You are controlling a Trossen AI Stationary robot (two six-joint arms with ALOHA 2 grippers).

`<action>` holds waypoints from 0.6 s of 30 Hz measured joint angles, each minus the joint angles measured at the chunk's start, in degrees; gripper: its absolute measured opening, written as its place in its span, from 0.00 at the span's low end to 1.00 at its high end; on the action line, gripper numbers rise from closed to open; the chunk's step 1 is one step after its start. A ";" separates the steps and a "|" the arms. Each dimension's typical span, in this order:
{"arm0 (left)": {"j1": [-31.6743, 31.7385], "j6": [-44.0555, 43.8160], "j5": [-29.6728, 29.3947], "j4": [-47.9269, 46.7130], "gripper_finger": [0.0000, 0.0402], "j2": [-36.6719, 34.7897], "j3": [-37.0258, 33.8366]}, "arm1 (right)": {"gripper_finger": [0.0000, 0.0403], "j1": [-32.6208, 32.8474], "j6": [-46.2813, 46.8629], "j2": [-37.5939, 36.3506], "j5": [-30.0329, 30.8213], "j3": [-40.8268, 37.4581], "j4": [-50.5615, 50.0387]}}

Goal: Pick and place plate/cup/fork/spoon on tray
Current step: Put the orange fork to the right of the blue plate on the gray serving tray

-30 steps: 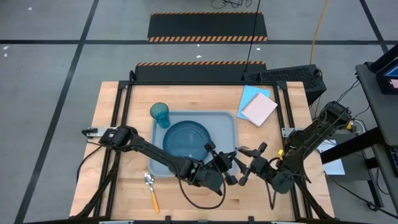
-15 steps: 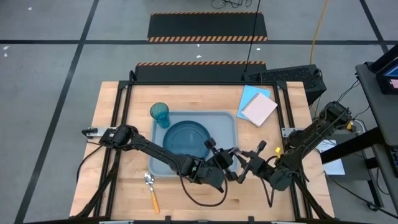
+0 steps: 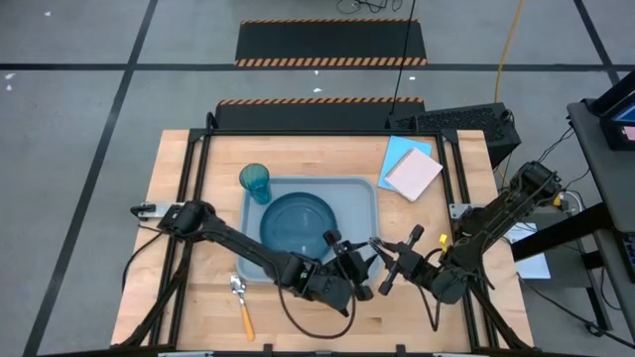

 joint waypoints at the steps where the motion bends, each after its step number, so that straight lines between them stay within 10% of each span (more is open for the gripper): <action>1: -0.59 -0.41 0.90 -2.42 0.44 -0.95 0.00 | 0.01 -0.01 0.11 0.00 0.08 0.00 0.01; 11: -6.69 -12.85 1.85 -26.77 0.48 -10.48 0.01 | 0.01 -3.52 14.53 -0.02 -5.17 -0.02 -4.45; 18: -10.02 -19.49 -2.63 -39.70 0.41 -14.74 0.09 | 0.01 -12.94 34.82 0.28 -22.50 -0.04 -15.23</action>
